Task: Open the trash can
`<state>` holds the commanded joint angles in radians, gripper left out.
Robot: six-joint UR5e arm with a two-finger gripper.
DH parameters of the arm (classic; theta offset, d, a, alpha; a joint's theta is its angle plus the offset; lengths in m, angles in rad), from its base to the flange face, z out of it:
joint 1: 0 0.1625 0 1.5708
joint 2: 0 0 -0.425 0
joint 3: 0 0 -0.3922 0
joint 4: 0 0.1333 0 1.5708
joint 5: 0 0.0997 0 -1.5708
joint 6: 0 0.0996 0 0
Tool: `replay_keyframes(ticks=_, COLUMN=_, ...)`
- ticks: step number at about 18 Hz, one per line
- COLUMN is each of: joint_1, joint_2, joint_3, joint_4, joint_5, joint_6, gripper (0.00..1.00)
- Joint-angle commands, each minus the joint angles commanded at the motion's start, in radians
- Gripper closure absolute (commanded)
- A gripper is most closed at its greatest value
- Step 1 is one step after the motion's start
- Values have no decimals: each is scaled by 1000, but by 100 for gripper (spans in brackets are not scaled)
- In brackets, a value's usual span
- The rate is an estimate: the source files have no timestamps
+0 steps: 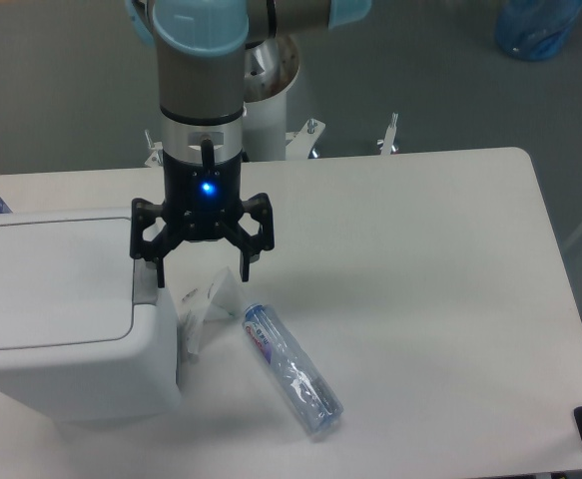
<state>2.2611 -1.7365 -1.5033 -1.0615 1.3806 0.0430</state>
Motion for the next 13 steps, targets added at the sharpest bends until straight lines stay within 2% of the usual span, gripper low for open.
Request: replay_keyframes(ticks=13, joint_1=-11, joint_2=2, joint_3=-5, joint_4=0, joint_5=2, joint_6=-2, gripper=0)
